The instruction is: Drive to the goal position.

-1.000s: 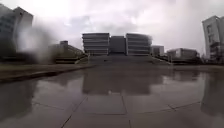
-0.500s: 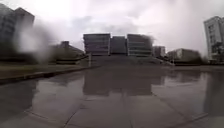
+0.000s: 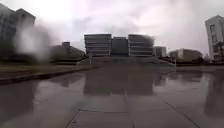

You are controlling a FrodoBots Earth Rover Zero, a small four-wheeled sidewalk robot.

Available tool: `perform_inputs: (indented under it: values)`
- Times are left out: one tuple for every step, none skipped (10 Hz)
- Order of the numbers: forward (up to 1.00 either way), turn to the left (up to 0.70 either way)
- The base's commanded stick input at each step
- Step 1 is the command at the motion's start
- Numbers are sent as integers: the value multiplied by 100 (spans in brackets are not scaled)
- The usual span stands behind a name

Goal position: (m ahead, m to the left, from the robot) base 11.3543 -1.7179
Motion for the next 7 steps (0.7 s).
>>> perform_inputs:
  values:
    - [70, 0]
    - [70, 0]
    - [70, 0]
    - [70, 0]
    - [70, 0]
    - [70, 0]
    - [70, 0]
